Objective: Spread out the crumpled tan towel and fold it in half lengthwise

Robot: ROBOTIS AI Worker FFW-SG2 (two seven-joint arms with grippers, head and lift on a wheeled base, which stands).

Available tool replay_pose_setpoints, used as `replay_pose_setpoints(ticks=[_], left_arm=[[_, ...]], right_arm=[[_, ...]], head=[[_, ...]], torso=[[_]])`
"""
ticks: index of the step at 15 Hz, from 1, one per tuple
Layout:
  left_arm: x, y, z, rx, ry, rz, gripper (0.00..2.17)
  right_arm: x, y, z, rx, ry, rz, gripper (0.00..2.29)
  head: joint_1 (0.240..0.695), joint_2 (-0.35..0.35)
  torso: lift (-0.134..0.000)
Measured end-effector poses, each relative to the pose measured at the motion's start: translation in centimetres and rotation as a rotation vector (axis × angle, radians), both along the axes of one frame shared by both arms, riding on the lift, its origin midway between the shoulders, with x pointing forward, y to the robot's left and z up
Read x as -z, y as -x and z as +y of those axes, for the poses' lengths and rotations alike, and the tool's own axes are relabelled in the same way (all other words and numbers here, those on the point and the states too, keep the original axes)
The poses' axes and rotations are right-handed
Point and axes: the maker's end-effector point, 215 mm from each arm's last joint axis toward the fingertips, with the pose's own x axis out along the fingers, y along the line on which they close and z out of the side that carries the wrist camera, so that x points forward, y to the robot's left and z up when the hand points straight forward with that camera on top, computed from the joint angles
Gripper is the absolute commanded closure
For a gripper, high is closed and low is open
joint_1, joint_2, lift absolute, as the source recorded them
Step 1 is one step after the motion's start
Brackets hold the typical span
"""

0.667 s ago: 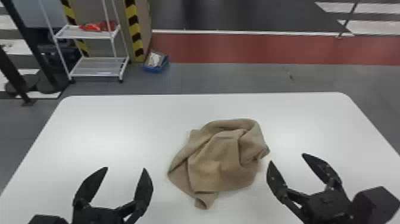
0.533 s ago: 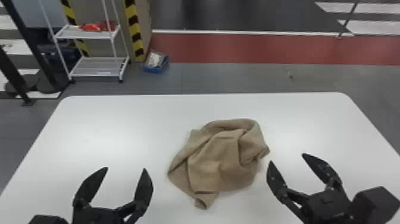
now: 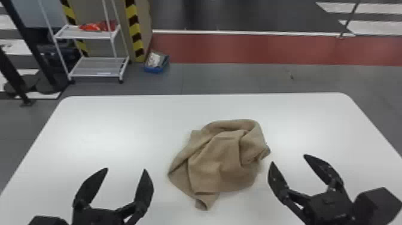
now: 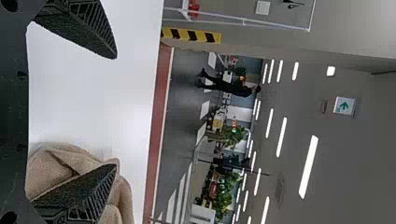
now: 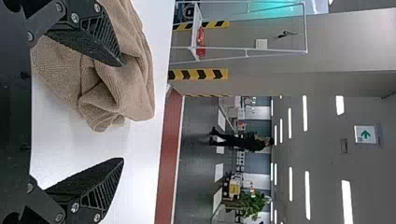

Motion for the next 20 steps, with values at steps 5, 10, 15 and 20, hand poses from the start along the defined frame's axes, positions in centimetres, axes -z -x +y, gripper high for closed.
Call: replay_pose_setpoints(ticks=[5,10,15,20], left_arm=[[-0.1,0.0,-0.1,0.003,0.000,-0.001,0.05],[-0.1,0.0,-0.5,0.010,-0.001,0.004,0.05],[-0.1,0.1,-0.6,0.014,-0.002,0.005,0.05],[0.1,0.1,-0.1,0.006,-0.006,0.008,0.05]], right_arm=[[-0.2,0.0,0.2,-0.004,-0.001,-0.004,0.18],[-0.1,0.0,3.1,-0.056,-0.013,0.037,0.18],[1.5,-0.1,11.3,-0.180,-0.001,0.176,0.18],[4.7,0.6,17.7,-0.271,0.097,0.371,0.19]], head=[[0.695,-0.017],[0.695,0.010],[0.695,0.124],[0.695,0.238]], torso=[[-0.124],[-0.124],[-0.124],[-0.124]])
